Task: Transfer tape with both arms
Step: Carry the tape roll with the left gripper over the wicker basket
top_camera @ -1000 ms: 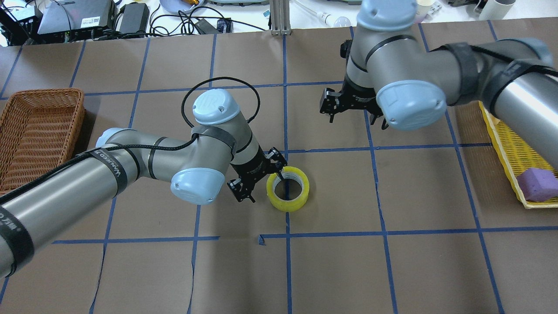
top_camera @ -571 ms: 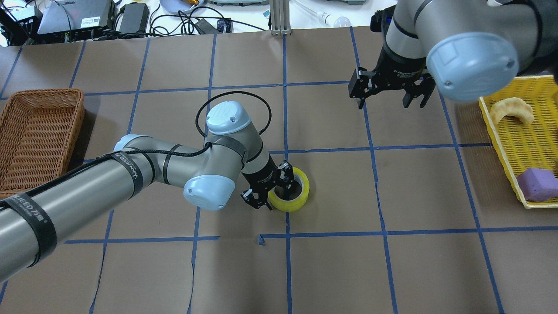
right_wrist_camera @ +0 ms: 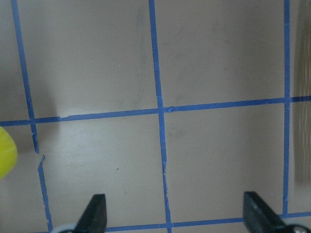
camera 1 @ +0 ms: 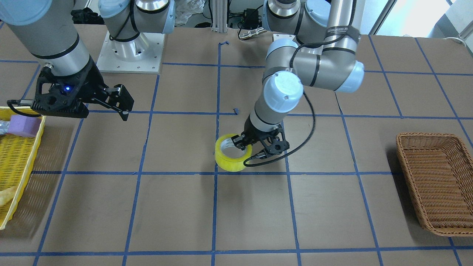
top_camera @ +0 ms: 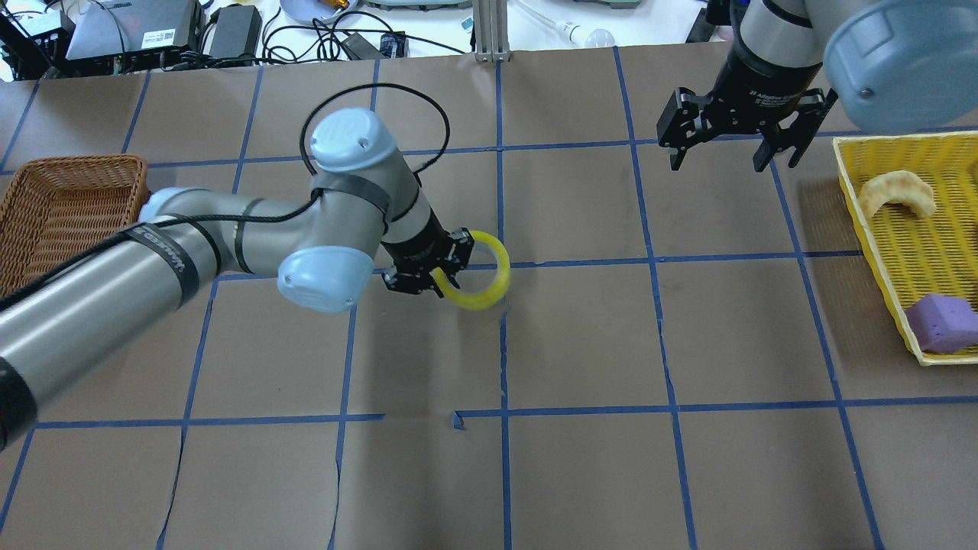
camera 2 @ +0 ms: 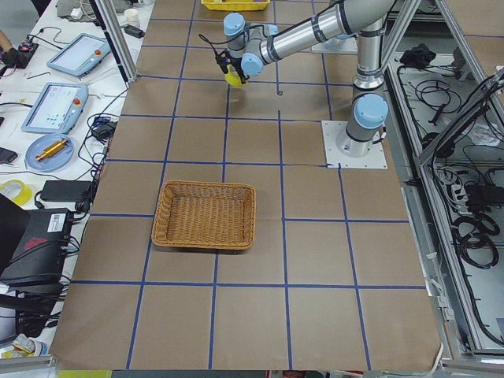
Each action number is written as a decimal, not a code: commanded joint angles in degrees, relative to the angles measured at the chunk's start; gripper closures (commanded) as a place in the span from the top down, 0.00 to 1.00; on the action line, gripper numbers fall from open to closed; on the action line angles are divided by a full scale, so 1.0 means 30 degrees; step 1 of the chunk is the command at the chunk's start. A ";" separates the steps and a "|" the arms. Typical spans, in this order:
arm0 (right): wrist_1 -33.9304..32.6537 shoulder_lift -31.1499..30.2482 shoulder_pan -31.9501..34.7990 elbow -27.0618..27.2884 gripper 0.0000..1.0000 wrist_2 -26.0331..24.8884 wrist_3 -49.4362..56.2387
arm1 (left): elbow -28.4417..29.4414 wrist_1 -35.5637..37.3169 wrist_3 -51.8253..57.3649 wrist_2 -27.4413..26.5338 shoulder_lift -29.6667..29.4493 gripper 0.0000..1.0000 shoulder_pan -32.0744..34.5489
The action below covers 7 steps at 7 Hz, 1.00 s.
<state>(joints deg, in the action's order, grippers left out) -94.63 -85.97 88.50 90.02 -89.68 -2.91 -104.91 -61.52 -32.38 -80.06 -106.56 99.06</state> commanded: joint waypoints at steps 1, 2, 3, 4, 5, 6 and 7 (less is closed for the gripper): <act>0.0253 -0.0639 -0.0055 -0.0037 1.00 0.0007 0.0004 | 0.2501 -0.4932 0.8700 -0.2185 0.0947 0.00 -0.4548; -0.0036 -0.0642 0.0032 -0.0066 1.00 0.0328 -0.0112 | 0.2713 -0.5301 1.3123 -0.2780 0.1037 0.00 -0.7010; -0.1199 -0.0439 0.0062 0.0050 1.00 0.0389 -0.0142 | 0.2715 -0.5334 1.6532 -0.2960 0.1038 0.00 -0.9326; -0.2255 -0.0553 0.0265 0.0167 1.00 0.0448 -0.0114 | 0.2860 -0.5189 1.9292 -0.3658 0.1038 0.00 -1.0858; -0.2237 -0.0699 0.0238 0.0023 1.00 0.0420 -0.0084 | 0.3094 -0.4897 2.4077 -0.4709 0.0806 0.00 -1.2497; -0.2207 -0.0816 0.0238 0.0138 1.00 0.0390 0.0032 | 0.3270 -0.3241 2.8678 -0.4546 0.0107 0.00 -1.4138; -0.1743 -0.0962 0.0238 0.0226 1.00 0.0361 0.0033 | 0.3359 -0.0672 3.0290 -0.4544 -0.0538 0.00 -1.5024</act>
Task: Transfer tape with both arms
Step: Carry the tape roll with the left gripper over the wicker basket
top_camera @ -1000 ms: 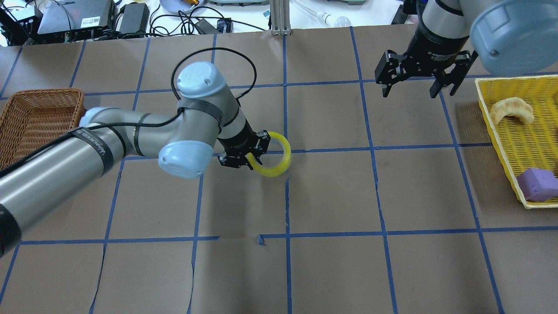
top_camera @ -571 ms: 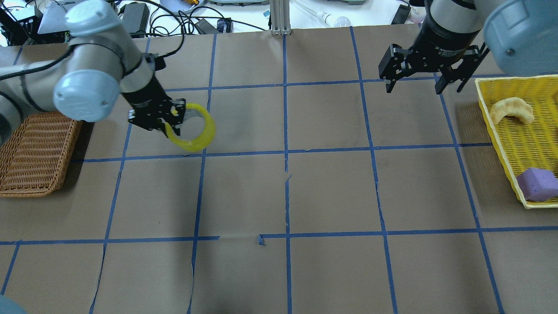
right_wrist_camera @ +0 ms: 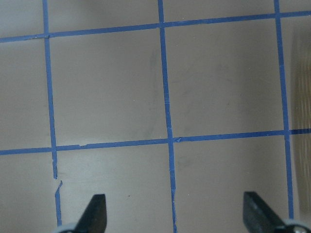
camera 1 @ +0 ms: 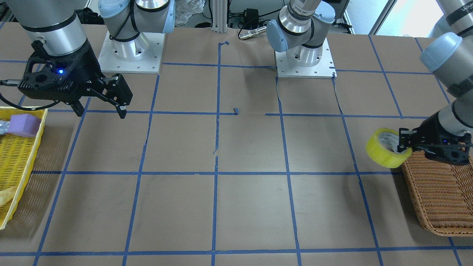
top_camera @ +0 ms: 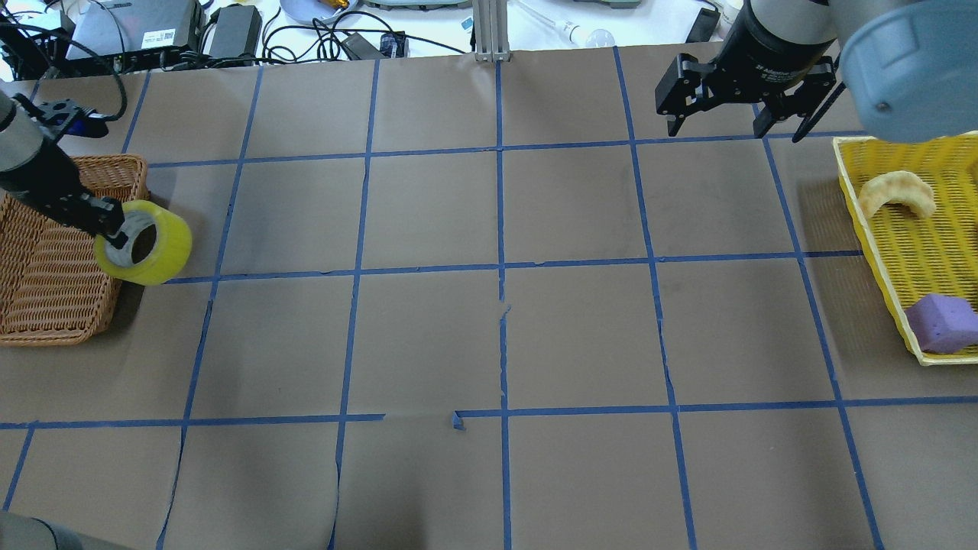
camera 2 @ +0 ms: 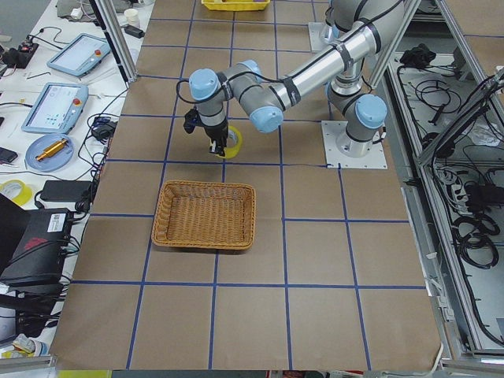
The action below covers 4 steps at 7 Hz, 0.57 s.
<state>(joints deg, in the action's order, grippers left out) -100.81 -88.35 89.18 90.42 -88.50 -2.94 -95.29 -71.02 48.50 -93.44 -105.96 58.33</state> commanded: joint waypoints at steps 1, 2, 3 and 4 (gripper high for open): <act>0.1976 -0.0373 -0.0020 0.0065 1.00 -0.0235 0.0043 | 0.0356 0.4899 0.4448 -0.0027 -0.1209 0.00 -0.1919; 0.2080 -0.0462 -0.0020 -0.0022 1.00 -0.0237 0.0101 | 0.0764 0.6751 0.5329 0.0264 -0.2170 0.00 -0.2765; 0.2110 -0.0463 0.0009 -0.0023 1.00 -0.0179 0.0217 | 0.1494 0.6914 0.5918 0.1804 -0.3195 0.00 -0.4021; 0.2168 -0.0463 -0.0020 0.0006 1.00 -0.0324 0.0218 | 0.2110 0.6858 0.6127 0.2022 -0.4018 0.21 -0.4352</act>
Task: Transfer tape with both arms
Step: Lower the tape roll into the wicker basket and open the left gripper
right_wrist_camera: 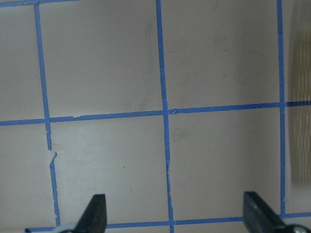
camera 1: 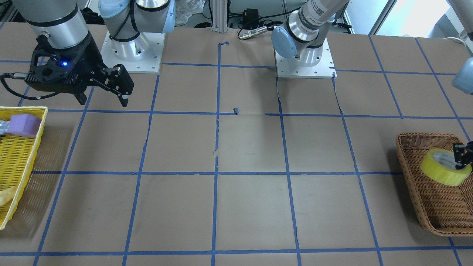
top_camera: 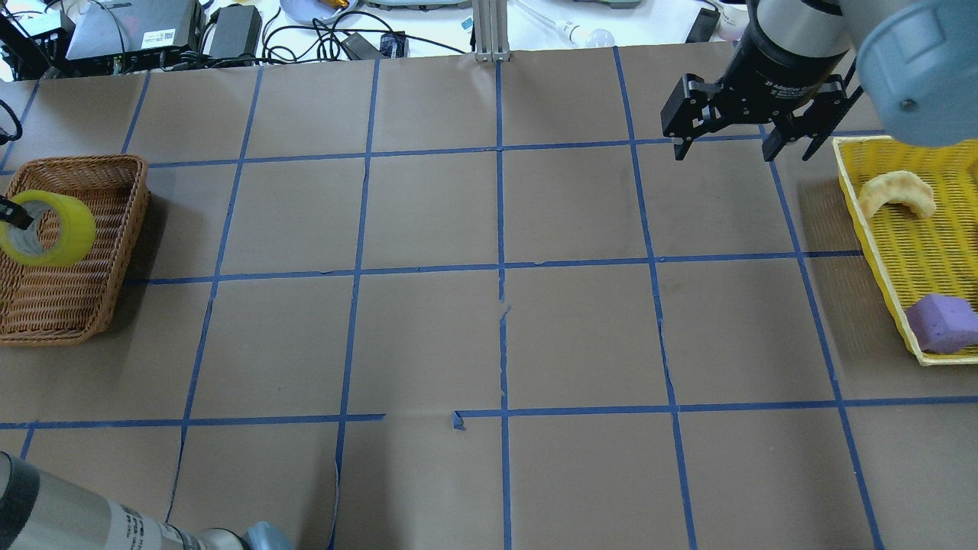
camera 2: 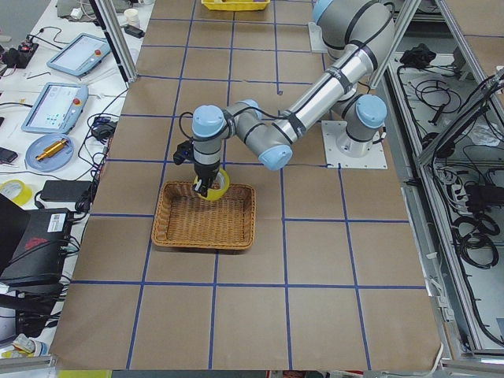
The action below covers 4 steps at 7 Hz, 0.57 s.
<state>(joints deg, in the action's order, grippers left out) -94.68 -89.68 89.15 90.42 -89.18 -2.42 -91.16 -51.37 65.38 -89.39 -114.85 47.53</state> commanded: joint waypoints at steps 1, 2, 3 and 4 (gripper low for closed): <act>0.0124 -0.0077 -0.0011 -0.0050 1.00 -0.0039 0.0044 | 0.0592 -0.0215 0.0503 0.0502 -0.1090 0.99 -0.0755; 0.0095 -0.0078 0.0018 -0.0050 1.00 0.0019 0.0044 | 0.0736 -0.2541 0.0358 0.0442 -0.0481 1.00 -0.0552; 0.0065 -0.0078 0.0018 -0.0108 1.00 0.0078 0.0044 | 0.0882 -0.5174 -0.0746 0.0528 0.0540 1.00 0.0552; -0.0051 -0.0078 0.0018 -0.0138 1.00 0.0224 0.0044 | 0.0913 -0.6941 -0.2932 0.0268 0.2174 1.00 0.2361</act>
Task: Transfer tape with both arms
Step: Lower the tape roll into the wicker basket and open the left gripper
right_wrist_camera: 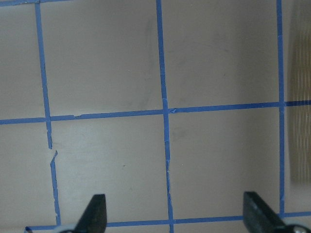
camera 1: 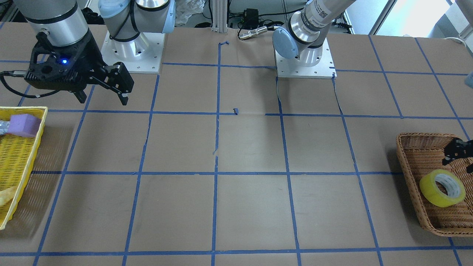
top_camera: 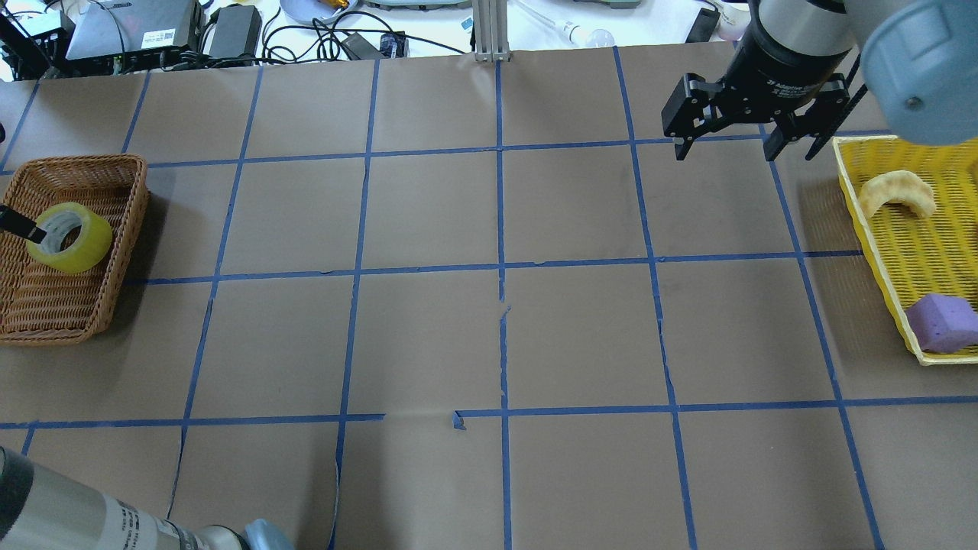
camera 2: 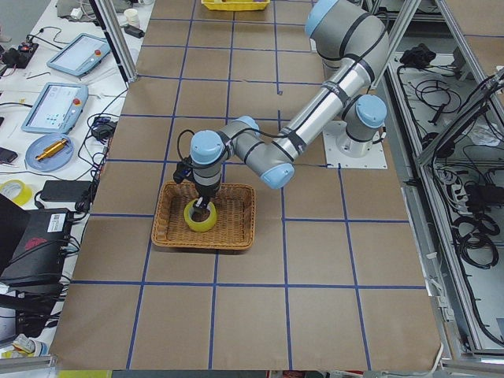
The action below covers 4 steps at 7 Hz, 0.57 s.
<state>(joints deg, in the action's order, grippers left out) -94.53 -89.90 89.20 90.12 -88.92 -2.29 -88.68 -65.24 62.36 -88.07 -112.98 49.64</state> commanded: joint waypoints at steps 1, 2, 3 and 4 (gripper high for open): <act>-0.0073 -0.0003 -0.0025 -0.0012 1.00 0.0050 -0.0028 | 0.0231 -0.4974 -0.5428 -0.0173 0.3044 1.00 0.3156; -0.0044 -0.0003 -0.0025 0.0104 1.00 -0.0154 0.0001 | 0.0813 -0.7349 -0.9668 -0.0086 0.4393 1.00 0.4940; -0.0101 0.0026 -0.0025 0.0048 1.00 -0.0040 0.0001 | 0.1195 -0.8649 -1.3713 -0.0144 0.5393 1.00 0.7336; 0.0188 0.0027 -0.0025 0.0134 1.00 -0.0126 -0.0028 | 0.0938 -0.8778 -1.7408 -0.0144 0.6302 1.00 0.9797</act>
<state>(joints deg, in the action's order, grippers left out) -94.60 -89.86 89.13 90.34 -89.13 -2.31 -85.82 -89.02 23.99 -88.45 -97.68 70.47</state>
